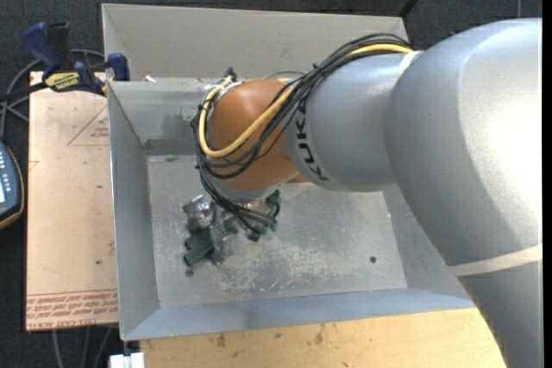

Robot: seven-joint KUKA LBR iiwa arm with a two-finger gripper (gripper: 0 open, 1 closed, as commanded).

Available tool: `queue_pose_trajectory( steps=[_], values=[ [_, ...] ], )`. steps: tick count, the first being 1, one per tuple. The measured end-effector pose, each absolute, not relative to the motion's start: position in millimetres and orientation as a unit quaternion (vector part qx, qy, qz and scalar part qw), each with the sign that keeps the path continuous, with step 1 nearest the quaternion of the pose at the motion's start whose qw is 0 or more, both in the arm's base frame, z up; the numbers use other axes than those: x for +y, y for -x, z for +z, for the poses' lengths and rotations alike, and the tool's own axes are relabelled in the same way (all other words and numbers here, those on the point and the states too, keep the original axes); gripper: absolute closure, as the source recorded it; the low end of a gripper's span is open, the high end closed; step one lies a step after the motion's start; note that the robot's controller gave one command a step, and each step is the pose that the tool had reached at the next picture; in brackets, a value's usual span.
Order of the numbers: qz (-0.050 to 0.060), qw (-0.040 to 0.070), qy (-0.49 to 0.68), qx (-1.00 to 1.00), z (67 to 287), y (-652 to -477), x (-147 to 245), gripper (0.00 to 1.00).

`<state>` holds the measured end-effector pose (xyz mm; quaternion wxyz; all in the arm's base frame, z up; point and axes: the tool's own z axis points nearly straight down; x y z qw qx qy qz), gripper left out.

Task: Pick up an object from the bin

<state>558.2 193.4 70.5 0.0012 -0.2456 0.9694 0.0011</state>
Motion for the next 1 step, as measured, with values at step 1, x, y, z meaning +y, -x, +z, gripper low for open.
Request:
queue_pose_trajectory(
  steps=[1],
  values=[
    [0.001, 0.006, 0.230, 0.973, 233.0, -576.7, 183.4, 1.00]
  ],
)
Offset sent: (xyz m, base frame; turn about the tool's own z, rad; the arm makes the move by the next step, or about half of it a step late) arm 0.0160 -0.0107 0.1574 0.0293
